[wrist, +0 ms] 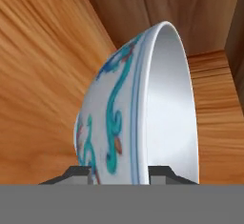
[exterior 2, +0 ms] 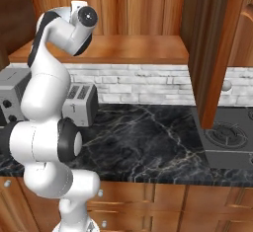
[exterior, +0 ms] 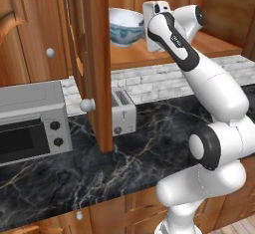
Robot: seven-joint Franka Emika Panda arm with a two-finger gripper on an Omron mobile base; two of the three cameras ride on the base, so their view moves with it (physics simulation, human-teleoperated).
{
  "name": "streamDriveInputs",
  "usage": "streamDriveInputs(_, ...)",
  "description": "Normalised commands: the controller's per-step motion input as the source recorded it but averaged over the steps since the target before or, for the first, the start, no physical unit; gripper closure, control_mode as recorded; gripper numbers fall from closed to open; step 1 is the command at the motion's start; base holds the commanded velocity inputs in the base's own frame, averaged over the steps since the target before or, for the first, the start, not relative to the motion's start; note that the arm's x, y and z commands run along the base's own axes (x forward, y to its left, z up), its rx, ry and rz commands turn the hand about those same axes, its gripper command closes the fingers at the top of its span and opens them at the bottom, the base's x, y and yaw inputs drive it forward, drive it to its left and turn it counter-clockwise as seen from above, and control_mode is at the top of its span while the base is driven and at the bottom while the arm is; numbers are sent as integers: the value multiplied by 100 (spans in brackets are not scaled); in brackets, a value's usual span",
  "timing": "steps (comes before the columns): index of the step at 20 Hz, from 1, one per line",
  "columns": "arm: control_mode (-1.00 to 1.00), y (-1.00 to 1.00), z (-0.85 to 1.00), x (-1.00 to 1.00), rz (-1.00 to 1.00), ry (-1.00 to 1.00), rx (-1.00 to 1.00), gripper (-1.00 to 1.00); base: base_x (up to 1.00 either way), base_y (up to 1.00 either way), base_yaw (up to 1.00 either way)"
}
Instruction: Pick up the bowls from the cabinet and place each bowl in front of a stool on the dining counter.
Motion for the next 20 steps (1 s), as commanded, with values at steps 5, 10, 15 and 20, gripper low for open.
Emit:
streamDriveInputs(5, -100, 2, 0, 0, 0, 0, 0, 100, 0, 0, 0)
streamDriveInputs(10, -100, 0, 0, 0, 0, 0, 0, 100, 0, 0, 0)
streamDriveInputs(15, -100, -8, 0, -7, 0, -1, 0, 100, 0, 0, 0)
streamDriveInputs(20, -100, -16, -4, -48, 0, -1, 0, 100, 0, 0, 0)
